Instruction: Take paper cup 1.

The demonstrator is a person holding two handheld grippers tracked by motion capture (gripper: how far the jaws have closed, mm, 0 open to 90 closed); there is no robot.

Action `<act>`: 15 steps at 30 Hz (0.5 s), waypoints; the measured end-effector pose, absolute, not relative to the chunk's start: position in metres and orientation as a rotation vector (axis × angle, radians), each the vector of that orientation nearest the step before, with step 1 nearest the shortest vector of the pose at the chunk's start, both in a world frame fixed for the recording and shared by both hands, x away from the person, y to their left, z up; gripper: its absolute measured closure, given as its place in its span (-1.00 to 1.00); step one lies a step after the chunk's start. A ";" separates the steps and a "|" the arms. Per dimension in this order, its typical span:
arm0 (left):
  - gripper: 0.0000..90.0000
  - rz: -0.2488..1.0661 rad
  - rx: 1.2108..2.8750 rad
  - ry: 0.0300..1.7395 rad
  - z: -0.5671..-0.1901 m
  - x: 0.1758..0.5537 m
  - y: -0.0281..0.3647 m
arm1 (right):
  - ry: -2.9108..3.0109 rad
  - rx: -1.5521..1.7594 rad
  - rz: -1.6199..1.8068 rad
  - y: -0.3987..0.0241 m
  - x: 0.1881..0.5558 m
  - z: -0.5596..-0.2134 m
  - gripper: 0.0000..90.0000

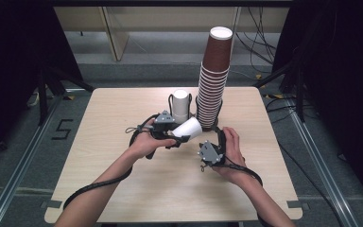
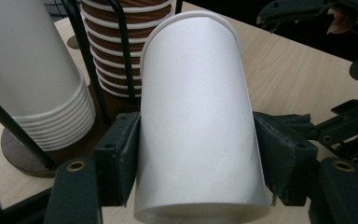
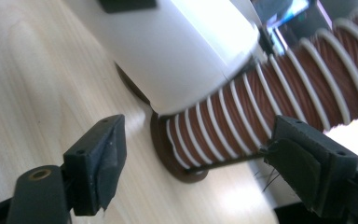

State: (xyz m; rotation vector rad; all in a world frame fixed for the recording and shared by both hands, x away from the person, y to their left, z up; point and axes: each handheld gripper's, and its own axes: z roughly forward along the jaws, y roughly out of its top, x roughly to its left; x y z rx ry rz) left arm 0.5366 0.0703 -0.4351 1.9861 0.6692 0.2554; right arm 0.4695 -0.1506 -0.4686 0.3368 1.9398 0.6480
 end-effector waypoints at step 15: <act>-0.21 0.294 1.937 0.674 -0.441 0.534 0.078 | 1.976 0.834 1.020 -0.163 0.478 -0.464 -0.50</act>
